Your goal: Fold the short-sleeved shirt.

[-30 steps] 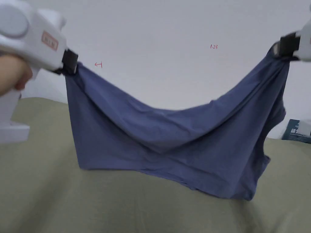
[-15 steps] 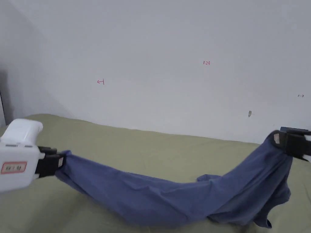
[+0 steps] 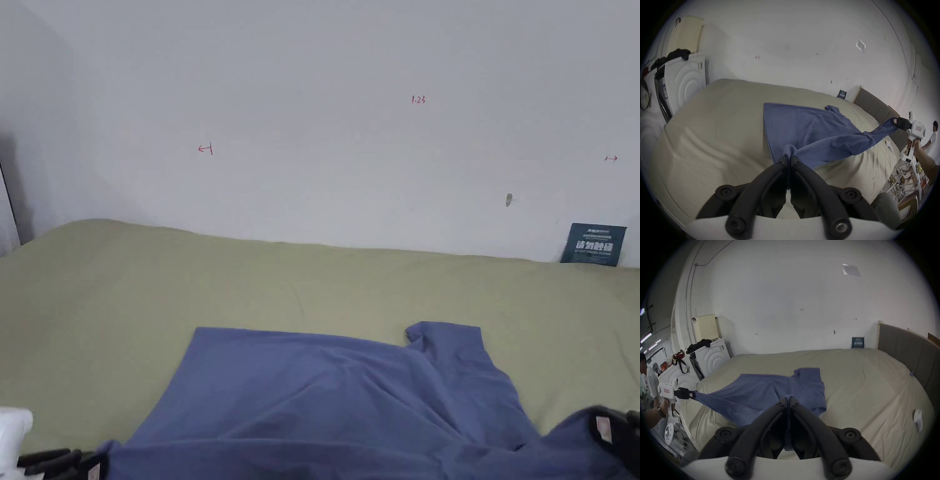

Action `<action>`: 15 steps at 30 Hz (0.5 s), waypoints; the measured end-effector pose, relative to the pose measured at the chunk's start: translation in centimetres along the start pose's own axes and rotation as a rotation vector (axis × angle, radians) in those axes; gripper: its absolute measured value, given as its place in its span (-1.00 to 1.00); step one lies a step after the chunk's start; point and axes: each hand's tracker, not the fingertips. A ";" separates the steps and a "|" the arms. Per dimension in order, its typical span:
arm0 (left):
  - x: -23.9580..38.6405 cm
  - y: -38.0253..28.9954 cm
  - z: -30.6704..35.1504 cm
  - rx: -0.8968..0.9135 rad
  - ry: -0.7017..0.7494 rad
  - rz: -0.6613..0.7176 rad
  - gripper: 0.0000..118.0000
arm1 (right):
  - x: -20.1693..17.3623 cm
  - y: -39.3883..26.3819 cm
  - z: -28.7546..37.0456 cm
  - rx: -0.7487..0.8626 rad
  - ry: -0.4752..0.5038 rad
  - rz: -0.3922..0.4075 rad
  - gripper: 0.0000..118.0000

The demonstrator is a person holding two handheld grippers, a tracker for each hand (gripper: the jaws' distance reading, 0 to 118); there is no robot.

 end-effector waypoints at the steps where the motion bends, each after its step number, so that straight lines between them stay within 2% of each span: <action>1: -0.2 -0.7 0.1 -0.016 -0.009 -0.001 -0.98 | 0.4 -0.9 0.3 -0.001 -0.006 -0.012 -0.94; 11: -2.2 -5.3 0.2 -0.081 -0.071 -0.004 -0.98 | 3.5 -7.9 2.4 -0.101 -0.025 -0.117 -0.94; 13: -2.1 -6.5 -0.1 -0.120 -0.065 -0.016 -0.93 | 3.7 -9.3 2.6 -0.141 -0.038 -0.102 -0.93; 15: -2.0 -8.0 -0.2 -0.155 -0.041 -0.033 -0.76 | 3.8 -10.6 2.9 -0.185 -0.035 -0.094 -0.87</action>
